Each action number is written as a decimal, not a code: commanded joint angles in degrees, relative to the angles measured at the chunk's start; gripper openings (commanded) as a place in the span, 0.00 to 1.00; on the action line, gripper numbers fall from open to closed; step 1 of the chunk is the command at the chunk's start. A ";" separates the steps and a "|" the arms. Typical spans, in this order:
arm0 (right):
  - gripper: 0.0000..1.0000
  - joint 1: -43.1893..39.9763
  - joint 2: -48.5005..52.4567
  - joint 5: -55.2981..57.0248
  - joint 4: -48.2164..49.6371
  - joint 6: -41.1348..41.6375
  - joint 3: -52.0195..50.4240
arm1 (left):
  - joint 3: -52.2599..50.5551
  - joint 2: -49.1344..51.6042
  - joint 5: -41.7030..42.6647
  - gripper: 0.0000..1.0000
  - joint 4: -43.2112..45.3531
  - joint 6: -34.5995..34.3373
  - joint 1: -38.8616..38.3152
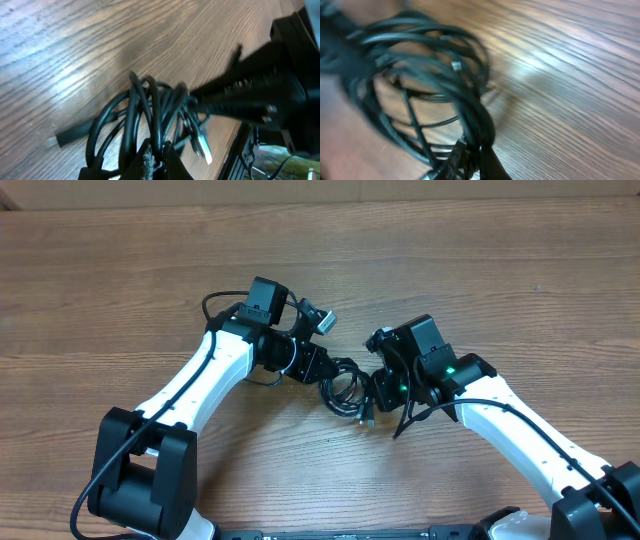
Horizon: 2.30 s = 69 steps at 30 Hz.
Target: Untangle cables
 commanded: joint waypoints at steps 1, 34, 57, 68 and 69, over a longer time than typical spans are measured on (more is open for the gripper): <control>0.04 -0.22 0.28 17.62 -2.34 13.84 0.96 | 1.03 -1.05 0.20 0.04 -1.49 -1.03 1.86; 0.49 -0.96 -3.37 -9.09 0.44 0.68 5.46 | 1.05 -1.11 15.61 0.04 -3.87 0.68 6.99; 0.24 -0.96 -3.37 -7.37 0.35 0.52 3.19 | 1.90 -1.46 24.92 0.04 -2.29 0.70 6.97; 0.04 -0.96 -3.37 -1.88 0.28 1.07 3.19 | 1.90 -1.46 24.00 0.04 -2.49 0.68 6.99; 0.04 -0.96 -3.37 -0.87 0.11 1.57 3.19 | 1.90 -1.46 22.95 0.04 -2.51 0.68 6.99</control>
